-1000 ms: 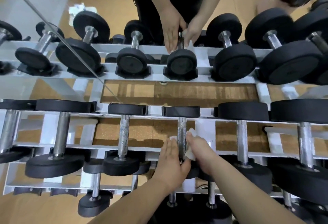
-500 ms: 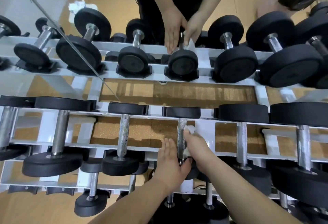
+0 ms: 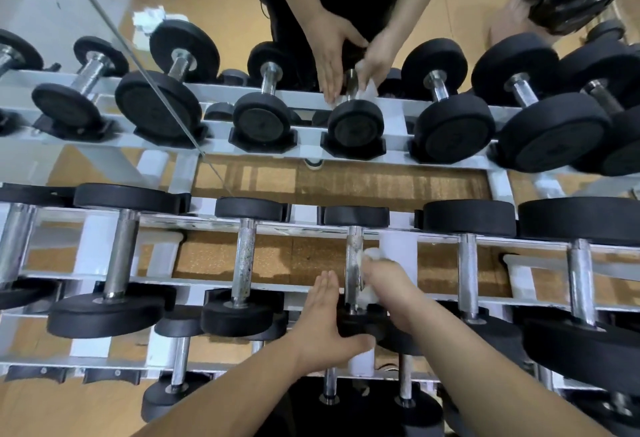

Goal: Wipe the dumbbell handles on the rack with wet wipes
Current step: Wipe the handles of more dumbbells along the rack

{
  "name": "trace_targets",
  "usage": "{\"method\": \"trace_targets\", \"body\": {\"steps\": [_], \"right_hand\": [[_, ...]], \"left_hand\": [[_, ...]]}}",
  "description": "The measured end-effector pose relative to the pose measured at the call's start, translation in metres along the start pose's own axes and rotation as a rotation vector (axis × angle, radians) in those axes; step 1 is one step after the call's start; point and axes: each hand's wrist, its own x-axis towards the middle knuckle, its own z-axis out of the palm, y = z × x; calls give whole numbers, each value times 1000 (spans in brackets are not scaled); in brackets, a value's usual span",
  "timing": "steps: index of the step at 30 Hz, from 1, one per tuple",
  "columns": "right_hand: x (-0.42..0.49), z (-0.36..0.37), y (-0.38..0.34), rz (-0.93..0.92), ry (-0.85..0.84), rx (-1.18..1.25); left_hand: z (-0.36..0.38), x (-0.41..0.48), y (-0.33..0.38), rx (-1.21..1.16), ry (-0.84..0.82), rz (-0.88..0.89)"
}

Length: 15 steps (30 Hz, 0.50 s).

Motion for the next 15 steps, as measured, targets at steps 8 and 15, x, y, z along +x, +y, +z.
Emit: {"method": "trace_targets", "body": {"steps": [8,15], "right_hand": [[-19,17,2,-104,5,-122],[-13,12,-2,-39,50,-87]], "left_hand": [[-2,-10,-4,-70,53,-22],[7,-12,-1,-55,54,-10]]}}
